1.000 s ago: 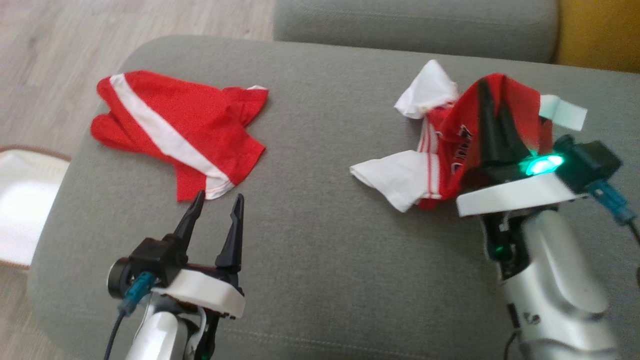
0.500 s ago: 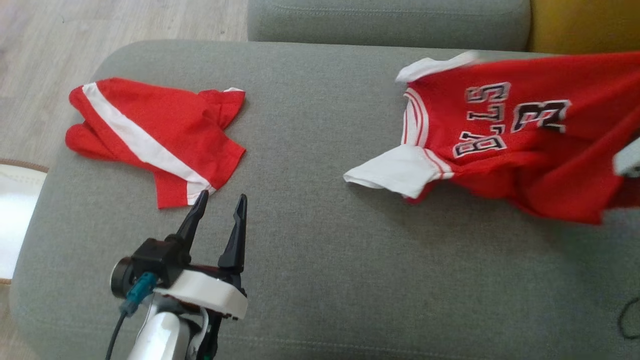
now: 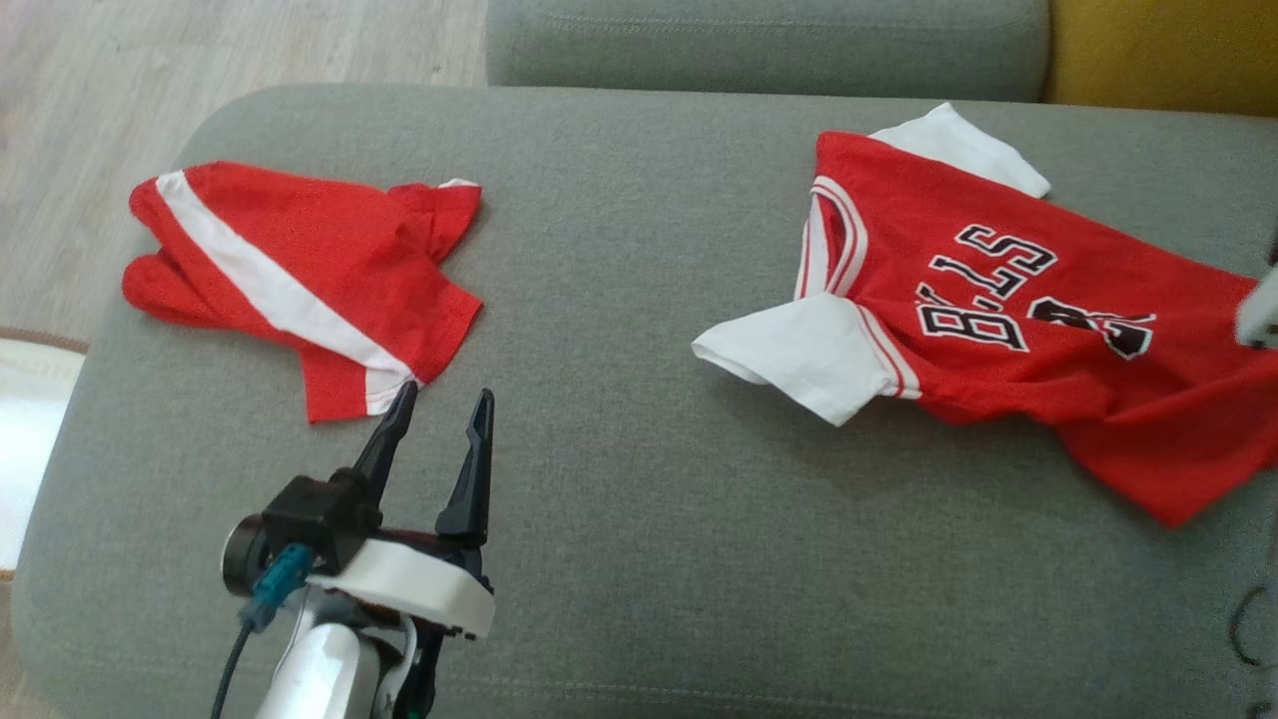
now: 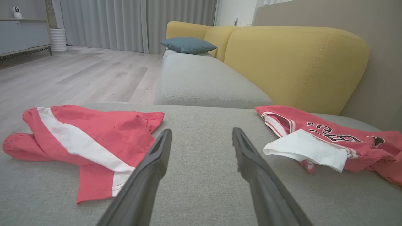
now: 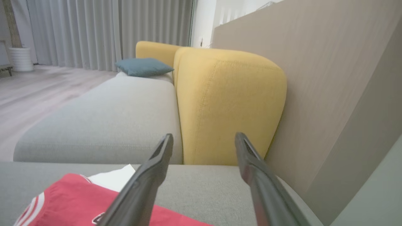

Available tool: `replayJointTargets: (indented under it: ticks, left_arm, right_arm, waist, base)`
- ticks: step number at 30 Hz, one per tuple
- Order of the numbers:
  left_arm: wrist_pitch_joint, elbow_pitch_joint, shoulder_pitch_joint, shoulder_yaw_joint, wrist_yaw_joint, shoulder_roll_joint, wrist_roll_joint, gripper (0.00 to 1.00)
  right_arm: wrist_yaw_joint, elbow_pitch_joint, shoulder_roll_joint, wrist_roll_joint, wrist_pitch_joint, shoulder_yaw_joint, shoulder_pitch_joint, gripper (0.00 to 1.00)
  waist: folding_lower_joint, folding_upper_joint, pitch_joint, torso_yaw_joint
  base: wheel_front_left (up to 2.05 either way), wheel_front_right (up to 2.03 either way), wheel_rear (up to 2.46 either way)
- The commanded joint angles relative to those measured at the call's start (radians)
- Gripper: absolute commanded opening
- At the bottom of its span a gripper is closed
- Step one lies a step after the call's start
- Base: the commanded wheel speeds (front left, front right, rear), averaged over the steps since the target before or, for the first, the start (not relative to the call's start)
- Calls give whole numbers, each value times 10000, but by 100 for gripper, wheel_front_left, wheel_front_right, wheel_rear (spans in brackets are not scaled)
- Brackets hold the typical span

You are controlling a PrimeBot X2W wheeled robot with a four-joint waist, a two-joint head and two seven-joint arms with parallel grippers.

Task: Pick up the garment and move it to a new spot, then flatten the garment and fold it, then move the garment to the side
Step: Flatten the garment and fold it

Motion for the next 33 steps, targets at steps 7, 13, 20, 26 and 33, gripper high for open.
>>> replayJointTargets:
  ticks: [7,13,20,26,33]
  left_arm:
    - [-122,-394,-233,346,59,0,-138,100]
    - [-122,-557,-88,402,110,0,-310,100]
    - [-122,-610,34,323,118,0,-353,100]
    - [-122,-516,-54,154,36,-1,-308,100]
    - [-122,-382,-224,-71,20,-1,-350,100]
  right_arm:
    - [-7,-1953,1026,852,-1082,1498,959,100]
    - [-7,-3411,1543,1862,-1711,2778,2977,100]
    - [-7,-4028,1614,3094,-2152,3936,4613,100]
    - [-7,-4000,1617,2964,-2221,4298,4737,100]
    - [-7,-3481,1618,1990,-1636,4869,4246,100]
  waist:
    - [0,-1,-389,-318]
    - [0,-1,-543,-408]
    - [0,-1,-534,-412]
    - [0,-1,-338,-184]
    - [0,-1,68,427]
  base:
    - [0,0,0]
    - [0,0,0]
    - [0,0,0]
    - [0,0,0]
    - [0,0,0]
